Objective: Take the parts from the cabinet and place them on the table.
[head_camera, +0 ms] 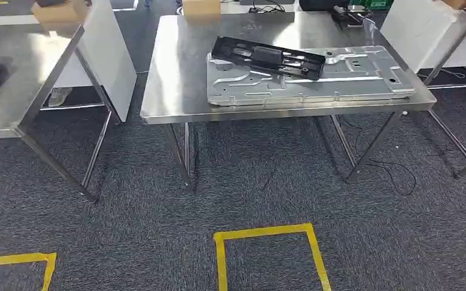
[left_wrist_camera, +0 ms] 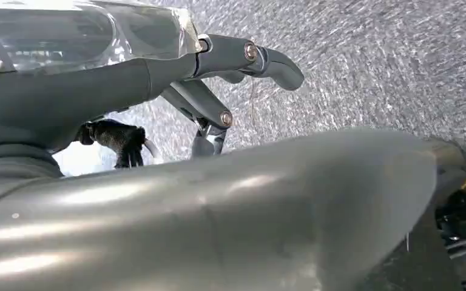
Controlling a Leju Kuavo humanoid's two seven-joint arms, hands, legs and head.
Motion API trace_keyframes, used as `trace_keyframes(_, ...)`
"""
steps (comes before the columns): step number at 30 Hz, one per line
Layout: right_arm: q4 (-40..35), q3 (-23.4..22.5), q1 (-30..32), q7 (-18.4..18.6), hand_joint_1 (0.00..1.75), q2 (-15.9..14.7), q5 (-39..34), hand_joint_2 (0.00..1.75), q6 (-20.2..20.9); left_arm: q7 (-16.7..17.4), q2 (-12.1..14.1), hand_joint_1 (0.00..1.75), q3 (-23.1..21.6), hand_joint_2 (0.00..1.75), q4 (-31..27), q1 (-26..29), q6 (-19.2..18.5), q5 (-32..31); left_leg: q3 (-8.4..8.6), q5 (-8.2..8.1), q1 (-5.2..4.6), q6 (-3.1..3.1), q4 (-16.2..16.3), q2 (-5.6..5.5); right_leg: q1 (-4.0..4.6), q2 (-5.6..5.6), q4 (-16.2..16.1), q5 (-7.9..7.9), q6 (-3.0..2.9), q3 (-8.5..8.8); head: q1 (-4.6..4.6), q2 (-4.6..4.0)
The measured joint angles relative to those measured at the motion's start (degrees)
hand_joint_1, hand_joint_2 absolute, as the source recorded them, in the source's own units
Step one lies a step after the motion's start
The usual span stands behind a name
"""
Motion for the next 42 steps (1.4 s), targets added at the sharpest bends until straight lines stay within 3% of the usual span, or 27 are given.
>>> trace_keyframes(1, 0.0, 0.0, 0.0, -0.1, 0.00, 0.0, 0.2, 0.00, -0.1, 0.0, 0.0, 0.00, 0.0, 0.00, 0.0, 0.0, 0.0, -0.1, 0.07, -0.09, 0.05, -0.12, 0.2, 0.40, -0.07, -0.77, -6.1, 2.73, 0.02, 3.22, 0.00, 0.00)
trace_keyframes(2, 0.0, 0.0, -0.1, -0.2, 0.00, 0.0, 0.5, 0.00, -0.2, 0.1, 0.0, 0.00, 0.0, 0.00, 0.0, 0.0, 0.0, -0.3, 0.09, -0.30, -0.07, -0.44, 0.5, 0.75, -0.08, -2.93, -11.3, 4.62, 0.08, 6.05, 0.02, 0.00)
trace_keyframes(3, 0.0, 0.0, -0.2, -0.3, 0.00, 0.1, 0.6, 0.00, -0.2, 0.2, 0.1, 0.00, 0.0, 0.00, 0.0, 0.0, 0.0, -0.6, -0.20, -0.69, -0.74, -0.94, 1.1, 1.07, 0.53, -4.82, -13.5, 3.87, -0.20, 6.74, 0.02, 0.00)
trace_keyframes(4, 0.0, 0.0, -0.3, -0.3, 0.00, 0.1, 0.6, 0.00, -0.2, 0.2, 0.1, 0.00, 0.0, 0.00, 0.0, 0.0, 0.0, -0.9, -0.35, -0.74, -0.72, -1.14, 1.3, 1.36, 0.30, -3.64, -13.3, 4.21, -1.10, 6.36, -0.02, 0.00)
trace_keyframes(7, 0.2, 0.1, -0.2, -0.3, 0.00, 0.2, 0.7, 0.00, -0.1, 0.3, 0.2, 0.00, -0.1, 0.00, 0.0, 0.0, 0.1, -0.9, -0.35, -0.80, -0.59, -1.45, 1.4, 2.80, 0.51, -2.20, -13.3, 4.58, -2.05, 5.80, 0.02, 0.00)
trace_keyframes(8, 0.3, 0.1, -0.3, -0.3, 0.00, 0.2, 0.7, 0.00, -0.1, 0.3, 0.2, 0.00, -0.1, 0.00, 0.0, 0.0, 0.2, -0.9, -0.56, -1.49, -0.24, -1.95, 2.0, 1.55, 0.28, -1.97, -13.4, 4.80, -2.40, 5.76, 0.02, 0.00)
trace_keyframes(9, 0.3, 0.1, -0.4, -0.3, 0.00, 0.2, 0.7, 0.00, -0.1, 0.2, 0.2, 0.00, -0.1, 0.00, 0.0, -0.1, 0.2, -0.9, -1.81, -4.01, -0.09, -2.54, 5.1, -1.06, 0.20, -1.38, -13.4, 5.03, -2.76, 5.51, -0.02, 0.00)
trace_keyframes(10, 0.3, 0.1, -0.5, -0.3, 0.00, 0.2, 0.7, 0.00, -0.1, 0.1, 0.2, 0.00, -0.1, 0.00, 0.0, -0.2, 0.2, -0.9, -3.71, -6.63, 0.10, -2.79, 9.6, -1.82, 0.21, -0.95, -13.4, 5.16, -2.96, 5.27, -0.02, 0.00)
trace_keyframes(12, 0.3, 0.1, -0.5, 0.3, 0.00, 0.2, 0.5, 0.00, 0.1, -1.1, 0.2, 0.00, -0.1, 0.00, 0.0, -0.3, 1.2, -0.6, -7.88, -10.66, 0.29, -3.02, 19.3, -2.17, 0.26, 0.28, -13.4, 5.43, -3.21, 4.82, -0.02, 0.00)
trace_keyframes(13, 0.4, 0.1, -0.5, 0.8, 0.00, 0.2, -0.2, 0.00, 0.2, -2.2, 0.2, 0.00, -0.1, 0.00, 0.0, -0.2, 1.7, -0.5, -8.77, -10.86, 0.32, -3.01, 21.4, -2.21, 0.26, 0.97, -13.4, 5.55, -3.17, 4.72, -0.02, 0.00)
trace_keyframes(15, 0.5, 0.1, -0.5, 0.9, 0.00, 0.2, -1.2, 0.00, 0.4, -3.7, 0.2, 0.00, -0.1, 0.00, 0.0, -0.2, 2.0, -1.2, -7.62, -8.90, 0.36, -2.86, 19.2, -2.28, 0.24, 2.08, -13.4, 5.69, -3.07, 4.72, -0.02, 0.00)
trace_keyframes(20, 0.6, 0.1, -0.4, 0.9, 0.00, 0.2, -1.4, 0.00, 0.4, -4.0, 0.2, 0.00, -0.1, 0.00, 0.0, -0.2, 2.1, -1.4, -7.28, -8.49, 0.37, -2.83, 18.6, -2.31, 0.23, 2.22, -13.4, 5.70, -3.05, 4.73, -0.02, 0.00)
trace_keyframes(22, 0.6, 0.1, -0.4, 0.8, 0.00, 0.2, -2.3, 0.00, 0.8, -4.9, 0.2, 0.00, -0.3, 0.00, 0.0, -0.2, 2.9, -1.5, -4.02, -4.85, 0.40, -2.45, 11.9, -2.89, 0.22, 3.36, -13.4, 5.84, -2.85, 4.80, -0.02, 0.00)
trace_keyframes(23, 0.6, 0.1, -0.5, 0.3, 0.00, 0.6, -2.6, 0.00, 1.4, -5.7, 0.2, 0.00, -0.4, 0.00, 0.0, 0.3, 4.5, -0.7, 0.18, -1.55, 0.40, -1.67, 1.8, -7.41, 0.59, 5.14, -13.1, 6.18, -2.21, 4.42, -0.04, 0.00)
trace_keyframes(24, 0.7, 0.1, 0.1, -0.5, 0.00, 0.8, -2.6, 0.00, 1.7, -6.4, 0.2, 0.00, -0.4, 0.00, 0.0, -0.4, 5.7, 0.0, -0.35, -1.21, 0.23, -1.00, 1.8, -5.93, 0.19, 7.12, -13.4, 7.06, -0.79, 3.32, 0.00, 0.00)
trace_keyframes(25, 0.9, 0.1, 0.0, -0.5, 0.00, 0.8, -2.6, 0.00, 1.7, -6.3, 0.2, 0.00, -0.4, 0.00, 0.0, -0.6, 5.8, 0.1, -0.35, -0.62, 0.58, -0.38, 1.3, -5.09, -0.04, 6.44, -12.9, 6.72, -0.76, 3.12, 0.00, 0.00)
trace_keyframes(26, 0.9, 0.1, -0.1, -0.5, 0.00, 1.0, -2.6, 0.00, 1.7, -5.9, 0.2, 0.00, -0.4, 0.00, 0.0, -0.7, 5.8, 0.1, -0.57, -0.49, 0.40, -0.03, 1.3, -4.55, 0.23, 3.28, -10.8, 4.84, -0.65, 2.18, 0.07, 0.00)
trace_keyframes(27, 0.9, 0.1, -0.1, -0.5, 0.00, 1.1, -2.7, 0.00, 1.9, -5.2, 0.2, 0.00, -0.4, 0.00, 0.0, -0.7, 5.6, 0.1, -0.73, -0.38, 0.30, 0.30, 1.3, -3.85, 0.32, 1.70, -6.8, 2.15, -0.46, 0.37, 0.02, 0.00)
trace_keyframes(29, 0.9, 0.1, -0.3, -0.7, 0.00, 1.3, -3.0, 0.00, 2.1, -3.4, 0.2, 0.00, -0.4, 0.00, 0.0, -0.4, 5.0, 0.1, -1.04, -0.34, -0.04, 0.40, 1.3, -2.16, 0.24, 0.71, 3.0, -2.54, -0.06, -3.76, 0.15, 0.00)
trace_keyframes(30, 0.9, 0.1, -0.2, -0.7, 0.00, 1.5, -3.0, 0.00, 2.2, -2.6, 0.3, 0.00, -0.4, 0.00, 0.0, -0.3, 4.7, 0.1, -1.18, -0.29, -0.14, 0.46, 1.3, -1.36, 0.24, 0.59, 6.3, -3.46, 0.05, -4.97, 0.15, 0.00)
trace_keyframes(31, 0.9, 0.1, -0.2, -0.7, 0.00, 1.7, -3.1, 0.00, 2.1, -1.4, 0.3, 0.00, -0.4, 0.00, 0.0, -0.3, 4.3, 0.1, -1.22, -0.29, -0.18, 0.46, 1.3, -0.56, 0.24, 0.50, 6.3, -2.95, 0.09, -4.59, 0.15, 0.00)
trace_keyframes(32, 0.9, 0.1, -0.2, -0.5, 0.00, 1.7, -3.4, 0.00, 2.1, -0.4, 0.3, 0.00, -0.4, 0.00, 0.0, -0.3, 3.8, -0.2, -1.19, -0.28, -0.19, 0.44, 1.3, 0.14, 0.24, 0.29, 3.0, -1.14, 0.05, -2.42, 0.15, 0.00)
trace_keyframes(34, 1.0, 0.1, -0.2, -0.2, 0.00, 1.7, -3.7, 0.00, 2.1, 1.0, 0.3, 0.00, -0.5, 0.00, 0.0, -0.5, 3.0, -0.7, -0.99, -0.33, -0.19, 0.35, 1.3, 1.15, 0.28, -1.15, -7.4, 2.94, -0.21, 3.70, 0.13, 0.00)
trace_keyframes(35, 1.0, 0.1, -0.2, -0.1, 0.00, 1.7, -3.8, 0.00, 2.1, 1.4, 0.3, 0.00, -0.6, 0.00, 0.0, -0.5, 2.9, -0.8, -0.81, -0.40, -0.42, 0.19, 1.4, 1.75, 0.45, -4.50, -12.8, 3.80, -0.56, 6.92, 0.15, 0.00)
trace_keyframes(36, 1.0, 0.1, -0.3, 0.0, 0.00, 1.7, -3.7, 0.00, 2.2, 1.3, 0.4, 0.00, -0.6, 0.00, 0.0, -0.5, 3.2, -0.7, -0.87, -0.65, -0.82, -0.23, 1.6, 2.20, 1.00, -4.37, -13.7, 3.87, -1.20, 6.93, 0.13, 0.00)
trace_keyframes(40, 1.2, 0.1, -0.2, 0.7, 0.00, 1.8, -4.1, 0.00, 2.1, -2.8, 0.7, 0.00, -0.6, 0.00, 0.0, -0.8, 5.6, 0.4, -0.80, -0.67, -0.66, -1.41, 1.7, 3.82, 0.86, -2.05, -13.9, 4.60, -2.68, 6.29, 0.17, 0.00)
trace_keyframes(42, 1.2, 0.1, -0.4, 0.5, 0.00, 2.0, -3.9, 0.00, 2.1, -3.5, 0.9, 0.00, -0.6, 0.00, 0.0, -0.9, 6.0, 0.7, -2.60, -4.40, -0.04, -2.54, 6.5, -1.07, 0.53, -1.19, -13.9, 5.11, -3.42, 5.98, 0.11, 0.00)
